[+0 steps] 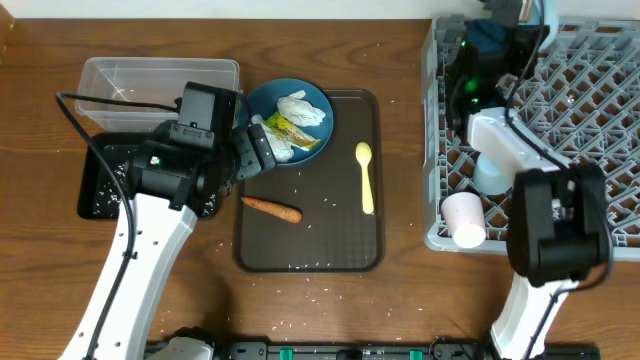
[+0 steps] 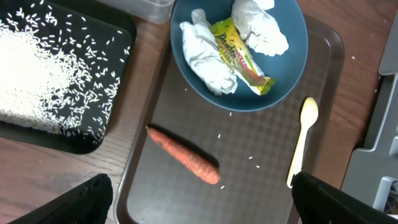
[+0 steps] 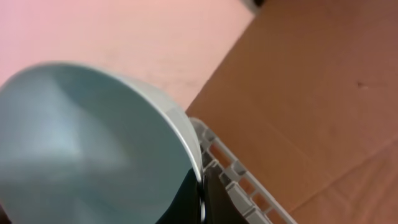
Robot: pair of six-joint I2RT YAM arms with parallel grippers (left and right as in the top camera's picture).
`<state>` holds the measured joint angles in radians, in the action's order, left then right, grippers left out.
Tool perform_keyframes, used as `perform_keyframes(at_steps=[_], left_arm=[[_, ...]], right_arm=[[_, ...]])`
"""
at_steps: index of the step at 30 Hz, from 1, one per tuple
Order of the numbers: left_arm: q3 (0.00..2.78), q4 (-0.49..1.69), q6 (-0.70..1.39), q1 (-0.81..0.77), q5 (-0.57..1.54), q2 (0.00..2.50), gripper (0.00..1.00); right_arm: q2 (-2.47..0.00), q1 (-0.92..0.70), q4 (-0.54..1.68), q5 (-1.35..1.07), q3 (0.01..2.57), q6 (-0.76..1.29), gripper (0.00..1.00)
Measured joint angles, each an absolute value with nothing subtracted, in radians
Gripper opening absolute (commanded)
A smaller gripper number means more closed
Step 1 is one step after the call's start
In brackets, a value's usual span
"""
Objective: Sort waste into correct bins and load items into the dishwasher rack
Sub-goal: 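Lower the light-blue bowl into the rack's back row and release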
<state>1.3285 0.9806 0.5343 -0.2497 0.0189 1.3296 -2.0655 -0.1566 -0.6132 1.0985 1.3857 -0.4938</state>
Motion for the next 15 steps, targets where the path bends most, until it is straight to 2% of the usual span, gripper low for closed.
perform_keyframes(at_steps=[5,15], left_arm=[[1.328,0.979,0.534,-0.250,0.019,1.330,0.94],[1.328,0.978,0.534,-0.250,0.019,1.330,0.94]], right_arm=[[-2.148,-0.147,-0.702,1.046,1.386,-0.567,0.01],[-2.201,-0.139,-0.702,0.985,1.386,-0.643,0.01]])
